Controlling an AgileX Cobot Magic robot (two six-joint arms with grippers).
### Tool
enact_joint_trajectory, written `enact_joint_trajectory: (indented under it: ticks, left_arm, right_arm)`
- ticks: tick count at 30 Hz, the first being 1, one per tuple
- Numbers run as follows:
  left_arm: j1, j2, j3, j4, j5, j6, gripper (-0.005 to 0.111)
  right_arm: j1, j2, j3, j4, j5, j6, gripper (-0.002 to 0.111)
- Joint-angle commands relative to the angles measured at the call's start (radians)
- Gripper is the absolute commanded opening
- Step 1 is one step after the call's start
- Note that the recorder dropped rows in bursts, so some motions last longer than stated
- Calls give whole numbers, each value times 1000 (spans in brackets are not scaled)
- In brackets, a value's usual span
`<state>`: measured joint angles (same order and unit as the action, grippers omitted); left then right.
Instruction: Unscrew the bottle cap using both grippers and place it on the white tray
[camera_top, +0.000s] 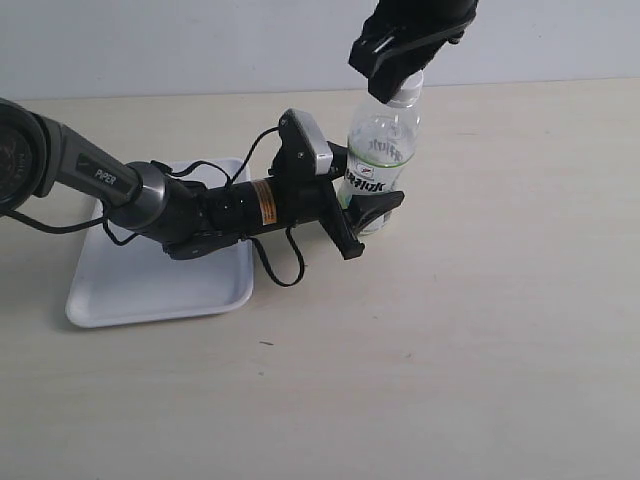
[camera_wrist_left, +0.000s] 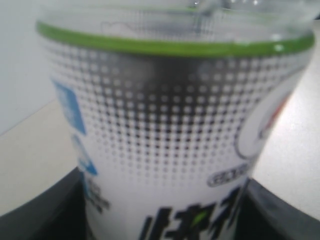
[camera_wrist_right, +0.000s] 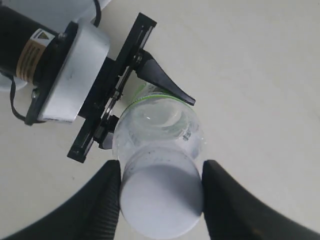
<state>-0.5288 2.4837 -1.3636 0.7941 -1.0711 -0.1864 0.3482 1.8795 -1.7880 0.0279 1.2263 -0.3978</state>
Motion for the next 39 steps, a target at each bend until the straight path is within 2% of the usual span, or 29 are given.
enact_joint_trajectory:
  ticks: [1, 13, 29, 39]
  left_arm:
    - [-3, -10, 1, 14, 4, -1, 50]
    - [-3, -10, 1, 14, 4, -1, 50]
    - [-3, -10, 1, 14, 4, -1, 50]
    - [-3, -10, 1, 14, 4, -1, 50]
  right_arm:
    - [1, -9, -4, -28, -5, -201, 0]
    - [1, -9, -4, -28, -5, -507, 0]
    - [1, -9, -4, -28, -59, -1132, 0]
    - [1, -9, -4, -28, -74, -1409, 0]
